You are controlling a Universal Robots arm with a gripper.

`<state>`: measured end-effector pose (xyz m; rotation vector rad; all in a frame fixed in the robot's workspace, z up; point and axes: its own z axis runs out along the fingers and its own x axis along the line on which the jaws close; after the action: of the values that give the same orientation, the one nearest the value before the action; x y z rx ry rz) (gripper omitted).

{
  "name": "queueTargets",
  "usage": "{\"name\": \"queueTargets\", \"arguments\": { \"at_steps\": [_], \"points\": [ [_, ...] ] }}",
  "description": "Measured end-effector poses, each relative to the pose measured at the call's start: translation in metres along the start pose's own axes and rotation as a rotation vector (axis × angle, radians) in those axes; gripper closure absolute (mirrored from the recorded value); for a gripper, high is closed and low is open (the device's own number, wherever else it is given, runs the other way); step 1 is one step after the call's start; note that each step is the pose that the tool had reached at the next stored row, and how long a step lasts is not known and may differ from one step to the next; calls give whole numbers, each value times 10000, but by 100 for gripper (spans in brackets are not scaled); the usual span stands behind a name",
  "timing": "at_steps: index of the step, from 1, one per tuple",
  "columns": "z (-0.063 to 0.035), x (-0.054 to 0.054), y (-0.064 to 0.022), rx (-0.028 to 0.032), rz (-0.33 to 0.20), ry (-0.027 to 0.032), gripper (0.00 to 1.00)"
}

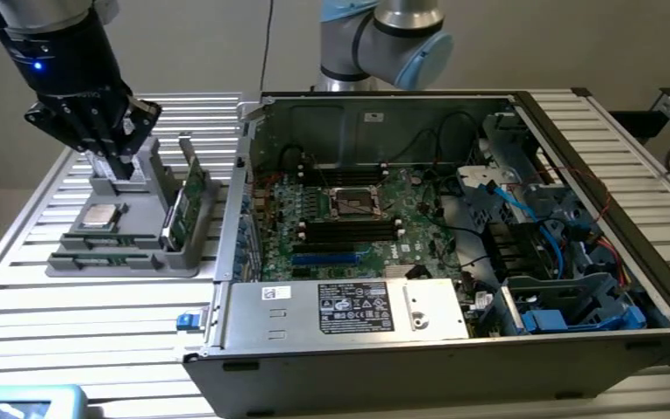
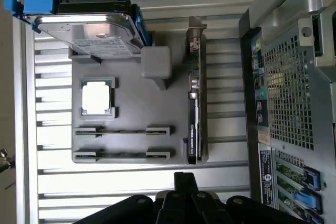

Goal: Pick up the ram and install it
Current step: 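Reach for the ram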

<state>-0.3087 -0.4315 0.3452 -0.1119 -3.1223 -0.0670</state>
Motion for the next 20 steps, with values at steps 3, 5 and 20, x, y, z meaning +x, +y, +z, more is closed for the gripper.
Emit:
{"name": "queueTargets", "arguments": {
  "at_steps": [3, 5, 20],
  "points": [
    [33, 101, -20, 0, -2, 0, 89],
    [50, 161, -31, -2, -5, -12, 89],
    [128, 723, -83, 9, -40, -93, 89]
  ]
}}
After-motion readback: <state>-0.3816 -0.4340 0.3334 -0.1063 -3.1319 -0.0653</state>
